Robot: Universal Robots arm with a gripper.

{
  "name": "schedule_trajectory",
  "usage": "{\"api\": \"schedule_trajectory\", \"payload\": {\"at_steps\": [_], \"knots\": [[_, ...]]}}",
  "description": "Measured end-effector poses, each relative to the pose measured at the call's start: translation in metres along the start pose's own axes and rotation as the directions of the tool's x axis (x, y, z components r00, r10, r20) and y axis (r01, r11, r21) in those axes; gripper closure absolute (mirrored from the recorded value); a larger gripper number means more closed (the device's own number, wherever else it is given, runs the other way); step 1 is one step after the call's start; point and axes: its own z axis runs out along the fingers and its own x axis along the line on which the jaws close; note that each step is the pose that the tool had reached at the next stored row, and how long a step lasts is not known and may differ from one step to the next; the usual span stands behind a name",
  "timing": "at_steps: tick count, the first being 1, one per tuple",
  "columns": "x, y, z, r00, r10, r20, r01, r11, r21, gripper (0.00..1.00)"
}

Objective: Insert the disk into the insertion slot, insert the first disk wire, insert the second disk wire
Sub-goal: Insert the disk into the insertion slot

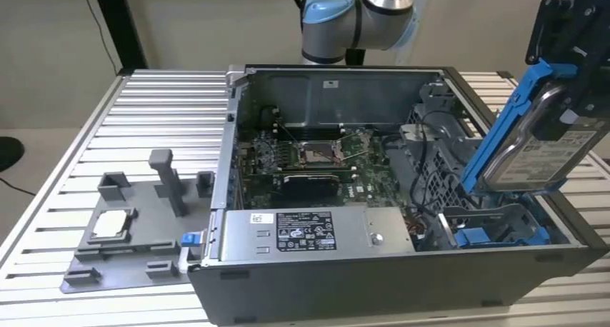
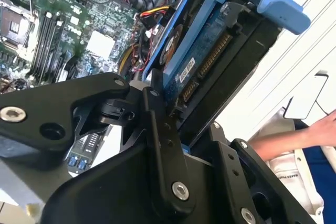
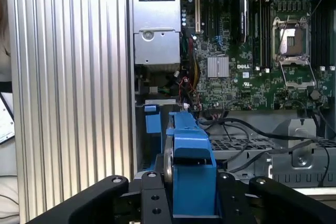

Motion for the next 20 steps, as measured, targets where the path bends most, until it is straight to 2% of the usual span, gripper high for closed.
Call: {"api": "schedule_trajectory", "payload": {"at_steps": [12,20], "knots": [[0.0000,0.0000,0.0029,1.0000,0.001,-0.0001,-0.001,1.0000,0.0000,1.00],[0.0001,-0.0003,0.0105,1.0000,0.001,0.0000,-0.001,1.0000,0.0000,1.00]]}}
